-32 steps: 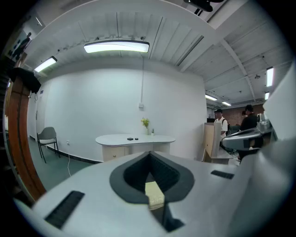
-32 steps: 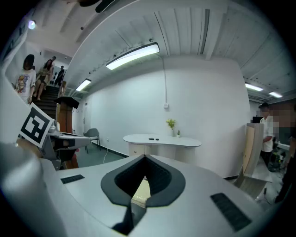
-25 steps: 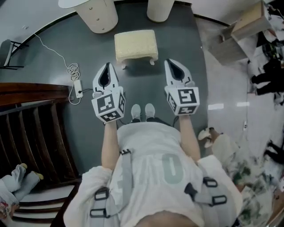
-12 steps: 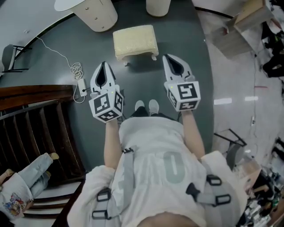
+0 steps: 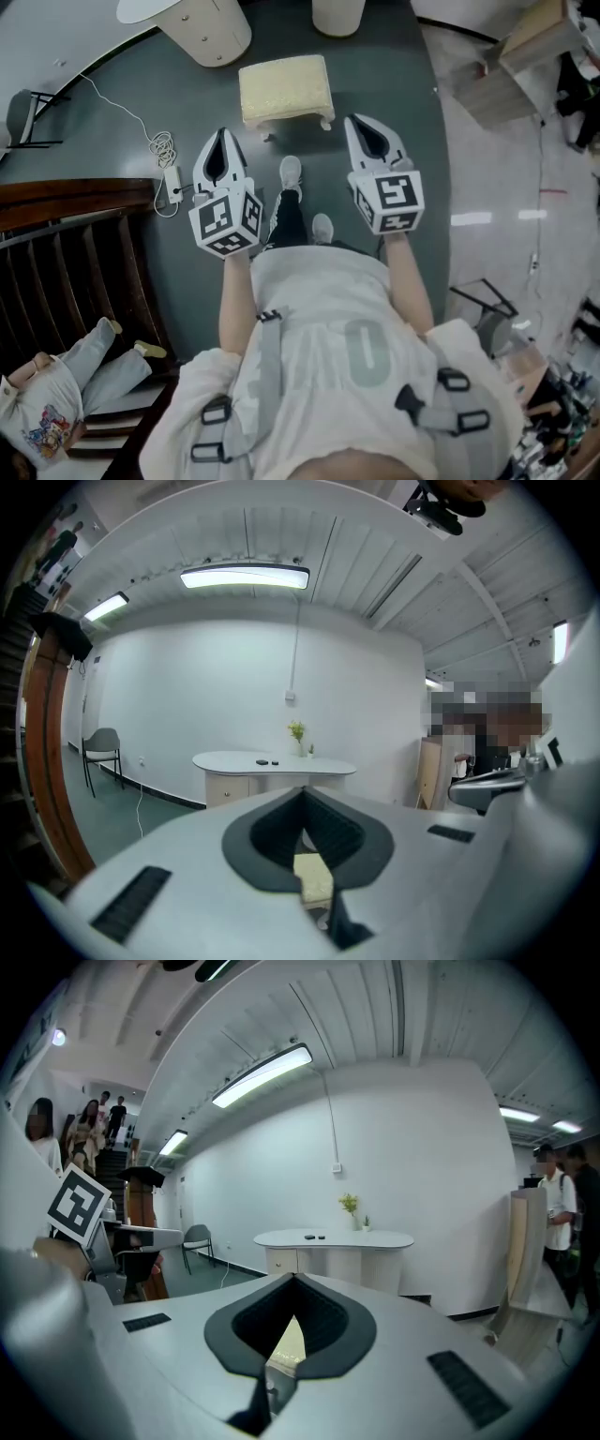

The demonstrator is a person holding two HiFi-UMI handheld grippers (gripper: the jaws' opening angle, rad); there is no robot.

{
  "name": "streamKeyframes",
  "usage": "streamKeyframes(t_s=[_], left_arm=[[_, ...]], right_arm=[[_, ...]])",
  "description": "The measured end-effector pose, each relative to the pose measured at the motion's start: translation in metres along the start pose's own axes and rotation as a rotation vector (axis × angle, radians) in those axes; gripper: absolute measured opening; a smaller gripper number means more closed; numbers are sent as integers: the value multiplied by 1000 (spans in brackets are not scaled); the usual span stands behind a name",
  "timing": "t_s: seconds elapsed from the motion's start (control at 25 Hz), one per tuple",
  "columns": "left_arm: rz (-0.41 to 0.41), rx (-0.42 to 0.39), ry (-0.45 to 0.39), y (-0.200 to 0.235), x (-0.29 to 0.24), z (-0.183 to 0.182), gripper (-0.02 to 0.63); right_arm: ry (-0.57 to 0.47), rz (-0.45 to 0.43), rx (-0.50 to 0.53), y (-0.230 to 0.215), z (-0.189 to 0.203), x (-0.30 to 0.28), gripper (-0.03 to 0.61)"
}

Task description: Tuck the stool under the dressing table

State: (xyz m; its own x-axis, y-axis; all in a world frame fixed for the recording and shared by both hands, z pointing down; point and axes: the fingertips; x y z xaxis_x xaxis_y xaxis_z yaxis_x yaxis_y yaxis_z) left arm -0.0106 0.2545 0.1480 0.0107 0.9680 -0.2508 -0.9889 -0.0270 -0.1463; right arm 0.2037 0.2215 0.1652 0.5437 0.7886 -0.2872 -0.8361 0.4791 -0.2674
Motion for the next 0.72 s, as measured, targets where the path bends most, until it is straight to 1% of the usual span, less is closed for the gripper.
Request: streamKeyframes(t_s=[0.12,0.32,0.48,0.72], left_arm=[[-2,12,-15,5,-14,-5,3],[-2,30,-37,22,-43,-11,3],[8,31,-46,40,-78,-17,3],[20,29,-44,77,-137,-26,3]], right_arm=[[-12,16,22,-10,-5,-12,2],[-26,24,46,-9,-15,-39,2],[-24,43,55,-11,-25,-73,2],[-18,80,71,-15,-52,-132,2]])
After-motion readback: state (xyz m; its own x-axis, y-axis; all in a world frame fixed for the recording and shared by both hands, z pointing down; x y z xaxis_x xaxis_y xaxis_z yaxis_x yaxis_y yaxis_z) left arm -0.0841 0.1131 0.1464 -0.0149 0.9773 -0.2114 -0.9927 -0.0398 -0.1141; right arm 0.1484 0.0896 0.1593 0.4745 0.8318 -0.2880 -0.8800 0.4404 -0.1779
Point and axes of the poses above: the fingertips, and each gripper's own axes: x backward along the fingers, y to its left, z out of its underside, and after that the axes turned 13 degrees about -x, right-handed
